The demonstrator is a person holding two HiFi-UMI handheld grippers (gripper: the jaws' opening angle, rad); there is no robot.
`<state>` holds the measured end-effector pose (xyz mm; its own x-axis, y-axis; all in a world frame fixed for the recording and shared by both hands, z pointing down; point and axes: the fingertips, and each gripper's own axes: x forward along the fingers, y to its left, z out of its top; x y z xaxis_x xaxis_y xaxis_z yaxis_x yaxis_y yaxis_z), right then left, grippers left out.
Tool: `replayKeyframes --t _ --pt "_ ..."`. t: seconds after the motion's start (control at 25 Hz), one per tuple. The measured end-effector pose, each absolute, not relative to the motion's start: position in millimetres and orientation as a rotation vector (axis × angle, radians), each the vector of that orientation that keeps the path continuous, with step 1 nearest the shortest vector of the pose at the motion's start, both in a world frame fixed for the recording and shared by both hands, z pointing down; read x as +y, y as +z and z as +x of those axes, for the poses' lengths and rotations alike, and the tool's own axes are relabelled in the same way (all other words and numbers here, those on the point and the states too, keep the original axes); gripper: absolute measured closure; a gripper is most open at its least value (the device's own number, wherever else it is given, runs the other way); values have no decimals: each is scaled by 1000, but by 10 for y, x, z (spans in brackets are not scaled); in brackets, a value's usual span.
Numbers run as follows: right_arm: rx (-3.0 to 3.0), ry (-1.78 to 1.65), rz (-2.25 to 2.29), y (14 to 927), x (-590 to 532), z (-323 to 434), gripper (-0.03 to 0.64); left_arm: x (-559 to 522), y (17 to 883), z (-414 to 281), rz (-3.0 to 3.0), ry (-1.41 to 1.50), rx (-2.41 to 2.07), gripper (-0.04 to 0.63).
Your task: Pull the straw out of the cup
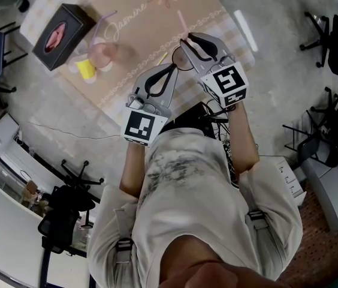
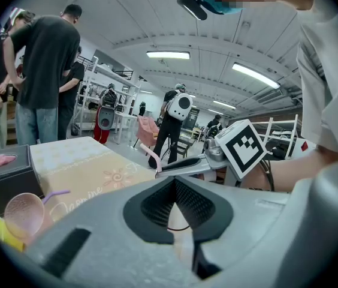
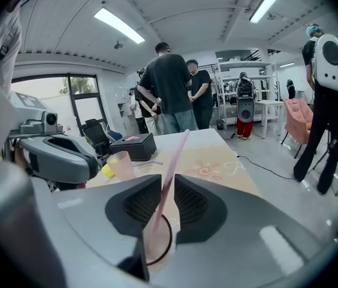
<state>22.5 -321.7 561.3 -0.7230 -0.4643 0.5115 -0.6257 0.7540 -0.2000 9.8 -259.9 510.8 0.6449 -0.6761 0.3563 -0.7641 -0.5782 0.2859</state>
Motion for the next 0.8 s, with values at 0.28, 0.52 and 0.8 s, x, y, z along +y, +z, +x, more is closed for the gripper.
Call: replayKeyframes --t 0.28,0.52,0.8 --pt "-2528 525 829 5594 -3162 228 575 -2554 5066 90 2457 275 -1143 592" --pt "-2546 506 826 5492 -3082 225 580 -2481 5000 91 2462 271 -1139 592" --pt "-2568 480 841 5348 -2969 225 581 -2368 4920 90 2465 279 -1133 592"
